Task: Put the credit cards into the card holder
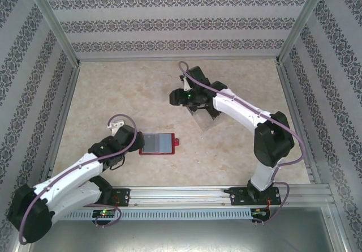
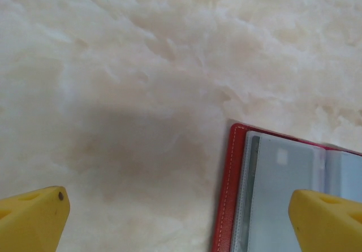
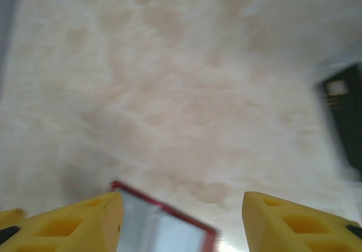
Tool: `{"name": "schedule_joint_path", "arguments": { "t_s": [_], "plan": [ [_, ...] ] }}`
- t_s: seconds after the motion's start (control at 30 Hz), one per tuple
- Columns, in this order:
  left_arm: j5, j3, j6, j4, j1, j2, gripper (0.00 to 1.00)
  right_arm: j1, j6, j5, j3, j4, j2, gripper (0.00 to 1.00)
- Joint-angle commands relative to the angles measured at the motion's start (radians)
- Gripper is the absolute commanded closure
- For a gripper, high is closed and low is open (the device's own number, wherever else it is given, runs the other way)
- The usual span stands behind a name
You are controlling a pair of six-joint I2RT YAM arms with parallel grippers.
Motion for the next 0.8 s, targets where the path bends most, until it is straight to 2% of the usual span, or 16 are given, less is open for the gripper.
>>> {"name": "schedule_joint_path", "arguments": {
  "t_s": [0.0, 0.2, 0.33, 0.53, 0.77],
  "plan": [
    [0.195, 0.064, 0.1, 0.082, 0.051, 0.09, 0.0, -0.022, -0.179, 0.142, 0.056, -0.199, 0.055, 0.44],
    [0.253, 0.127, 0.131, 0.106, 0.076, 0.21, 0.0, -0.04, -0.309, 0.297, 0.168, -0.301, 0.151, 0.57],
    [0.256, 0.137, 0.132, 0.112, 0.085, 0.23, 0.0, -0.039, -0.361, 0.369, 0.239, -0.341, 0.226, 0.61],
    [0.255, 0.136, 0.132, 0.104, 0.091, 0.23, 0.0, -0.04, -0.389, 0.386, 0.314, -0.357, 0.316, 0.67],
    [0.258, 0.131, 0.132, 0.106, 0.096, 0.231, 0.0, -0.041, -0.397, 0.386, 0.36, -0.367, 0.376, 0.68]
  ]
}}
